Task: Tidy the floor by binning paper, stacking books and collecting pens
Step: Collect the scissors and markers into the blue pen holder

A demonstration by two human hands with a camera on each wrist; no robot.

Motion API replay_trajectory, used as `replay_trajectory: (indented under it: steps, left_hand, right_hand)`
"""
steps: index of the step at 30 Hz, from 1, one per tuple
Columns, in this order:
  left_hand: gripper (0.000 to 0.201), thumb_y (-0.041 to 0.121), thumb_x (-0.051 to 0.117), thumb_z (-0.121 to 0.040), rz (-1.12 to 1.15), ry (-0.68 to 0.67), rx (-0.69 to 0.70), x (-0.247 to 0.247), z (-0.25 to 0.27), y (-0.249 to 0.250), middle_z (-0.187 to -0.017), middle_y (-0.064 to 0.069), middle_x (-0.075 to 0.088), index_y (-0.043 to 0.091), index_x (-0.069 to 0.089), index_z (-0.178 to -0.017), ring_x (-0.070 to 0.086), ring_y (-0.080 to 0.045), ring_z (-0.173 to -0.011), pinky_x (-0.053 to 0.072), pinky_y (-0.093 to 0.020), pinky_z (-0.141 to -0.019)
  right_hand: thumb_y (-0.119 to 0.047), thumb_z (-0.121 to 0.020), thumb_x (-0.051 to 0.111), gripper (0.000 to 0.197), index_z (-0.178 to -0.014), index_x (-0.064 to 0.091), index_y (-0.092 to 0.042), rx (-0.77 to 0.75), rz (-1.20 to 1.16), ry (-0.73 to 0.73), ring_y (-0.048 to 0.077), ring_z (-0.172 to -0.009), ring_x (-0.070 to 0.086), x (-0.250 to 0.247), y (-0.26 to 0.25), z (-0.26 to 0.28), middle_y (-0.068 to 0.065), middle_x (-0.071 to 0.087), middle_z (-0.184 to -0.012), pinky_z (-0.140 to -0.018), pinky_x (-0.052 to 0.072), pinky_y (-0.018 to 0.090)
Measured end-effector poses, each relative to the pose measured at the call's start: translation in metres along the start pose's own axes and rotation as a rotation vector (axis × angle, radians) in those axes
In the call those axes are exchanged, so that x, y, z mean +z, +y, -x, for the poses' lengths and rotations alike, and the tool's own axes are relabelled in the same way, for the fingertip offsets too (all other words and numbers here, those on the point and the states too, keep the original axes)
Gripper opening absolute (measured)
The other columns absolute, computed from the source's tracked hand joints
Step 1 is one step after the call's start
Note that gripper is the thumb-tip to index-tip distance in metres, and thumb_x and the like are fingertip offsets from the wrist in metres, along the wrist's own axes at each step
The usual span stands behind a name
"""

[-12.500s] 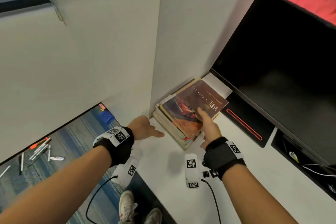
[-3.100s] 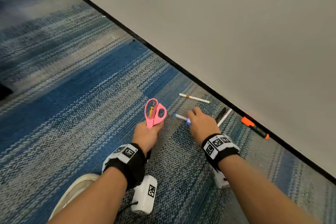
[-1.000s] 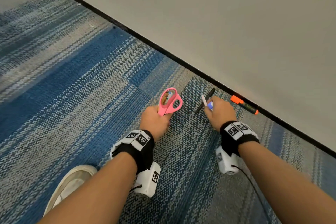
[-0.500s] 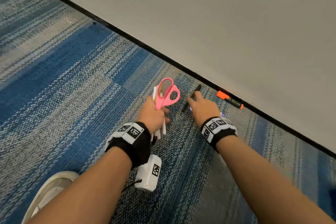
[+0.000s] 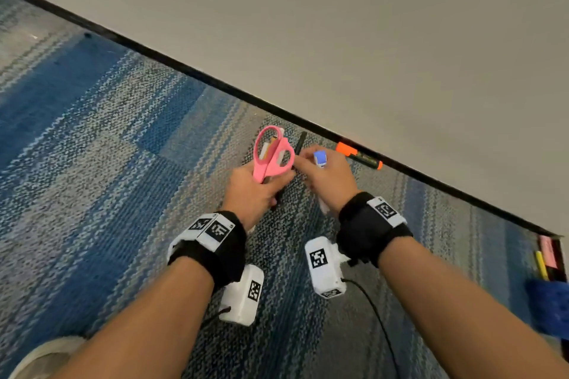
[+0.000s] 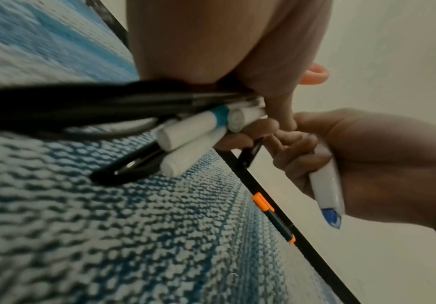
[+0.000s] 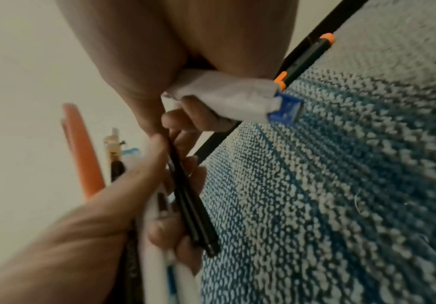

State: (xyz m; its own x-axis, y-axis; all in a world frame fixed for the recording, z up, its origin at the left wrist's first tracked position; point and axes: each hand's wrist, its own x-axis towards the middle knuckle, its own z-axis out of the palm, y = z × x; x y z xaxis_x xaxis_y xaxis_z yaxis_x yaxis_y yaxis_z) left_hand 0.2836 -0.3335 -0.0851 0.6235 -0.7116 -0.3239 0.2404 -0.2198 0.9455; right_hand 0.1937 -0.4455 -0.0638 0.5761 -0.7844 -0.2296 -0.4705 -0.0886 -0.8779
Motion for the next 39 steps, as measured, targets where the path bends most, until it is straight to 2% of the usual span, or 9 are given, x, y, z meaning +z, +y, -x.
replay_trajectory:
  steps: [4, 7, 11, 15, 22, 27, 30, 35, 39]
  left_hand:
    - [0.013, 0.004, 0.069, -0.084, -0.014, -0.106, -0.028, 0.025, -0.008, 0.001, -0.052, 0.003, 0.058, 0.011, 0.068, -0.073, 0.042, -0.001, -0.036, 0.036, -0.014, -0.041]
    - [0.023, 0.004, 0.068, -0.085, 0.023, -0.1, -0.112, 0.028, -0.014, -0.007, -0.048, 0.005, 0.06, 0.008, 0.064, -0.063, 0.049, 0.0, -0.038, 0.037, -0.013, -0.044]
    - [0.013, 0.011, 0.069, -0.086, 0.022, -0.148, -0.148, 0.018, -0.022, -0.019, -0.061, -0.001, 0.064, 0.008, 0.069, -0.073, 0.06, -0.01, -0.058, 0.049, -0.027, -0.067]
    - [0.009, 0.006, 0.061, -0.092, 0.091, -0.175, -0.201, 0.014, -0.021, -0.025, -0.071, -0.006, 0.065, 0.003, 0.063, -0.101, 0.065, -0.017, -0.059, 0.056, -0.027, -0.065]
    - [0.029, 0.009, 0.063, -0.091, 0.004, -0.181, -0.195, 0.03, -0.009, -0.023, -0.056, -0.005, 0.051, 0.016, 0.057, -0.063, 0.046, -0.015, -0.046, 0.044, -0.026, -0.053]
    - [0.023, 0.011, 0.065, -0.09, 0.06, -0.083, -0.263, 0.044, -0.001, -0.017, -0.055, -0.001, 0.046, 0.017, 0.059, -0.068, 0.041, -0.013, -0.047, 0.041, -0.016, -0.041]
    - [0.016, 0.009, 0.067, -0.088, 0.077, -0.031, -0.254, 0.067, 0.008, -0.008, -0.058, 0.0, 0.052, 0.015, 0.063, -0.074, 0.047, -0.014, -0.052, 0.045, -0.019, -0.05]
    - [0.009, 0.013, 0.071, -0.083, -0.052, -0.191, -0.072, 0.125, 0.031, 0.024, -0.081, -0.01, 0.07, 0.008, 0.073, -0.091, 0.066, -0.028, -0.081, 0.047, -0.033, -0.072]
    - [0.017, 0.011, 0.073, -0.081, -0.09, -0.493, 0.027, 0.146, 0.06, 0.045, -0.088, -0.006, 0.071, 0.012, 0.073, -0.098, 0.066, -0.021, -0.084, 0.051, -0.03, -0.075]
  right_hand:
    - [-0.027, -0.093, 0.059, 0.019, -0.084, 0.069, -0.014, 0.011, 0.07, 0.015, 0.002, -0.05, 0.053, -0.021, 0.001, -0.008, -0.014, 0.061, -0.053, -0.052, 0.044, 0.019]
    - [-0.024, -0.092, 0.055, 0.025, -0.113, 0.066, -0.016, -0.093, 0.706, 0.166, 0.024, -0.098, 0.062, -0.053, 0.033, -0.031, 0.004, 0.066, -0.11, -0.086, 0.047, 0.035]
    - [-0.011, -0.086, 0.055, 0.064, -0.146, 0.033, -0.015, 0.037, 1.126, -0.006, 0.032, -0.129, 0.039, -0.077, 0.077, -0.037, 0.008, 0.035, -0.147, -0.098, 0.038, 0.046]
    - [-0.011, -0.083, 0.058, 0.067, -0.145, 0.032, -0.015, 0.027, 1.194, 0.062, 0.036, -0.12, 0.039, -0.076, 0.091, -0.036, 0.015, 0.037, -0.133, -0.092, 0.036, 0.043]
    - [-0.021, -0.091, 0.053, 0.034, -0.123, 0.046, -0.011, 0.084, 1.181, 0.045, 0.035, -0.113, 0.046, -0.082, 0.092, -0.037, 0.014, 0.046, -0.123, -0.086, 0.042, 0.047]
    - [-0.022, -0.092, 0.056, 0.031, -0.117, 0.047, -0.007, 0.081, 1.0, -0.074, 0.042, -0.088, 0.059, -0.091, 0.074, -0.005, 0.019, 0.045, -0.113, -0.075, 0.048, 0.044]
    - [-0.029, -0.082, 0.072, 0.032, -0.106, 0.061, -0.011, 0.109, 0.9, -0.165, 0.034, -0.09, 0.062, -0.11, 0.04, 0.017, 0.014, 0.063, -0.103, -0.078, 0.047, 0.036]
    - [-0.039, -0.064, 0.085, 0.024, -0.065, 0.065, -0.026, 0.316, 0.887, -0.118, 0.02, -0.07, 0.065, -0.161, -0.024, 0.063, 0.005, 0.072, -0.074, -0.067, 0.051, 0.029]
    - [-0.027, -0.063, 0.087, 0.025, -0.073, 0.069, -0.015, 0.337, 0.794, -0.081, 0.014, -0.065, 0.057, -0.176, -0.052, 0.098, 0.008, 0.071, -0.076, -0.063, 0.048, 0.029]
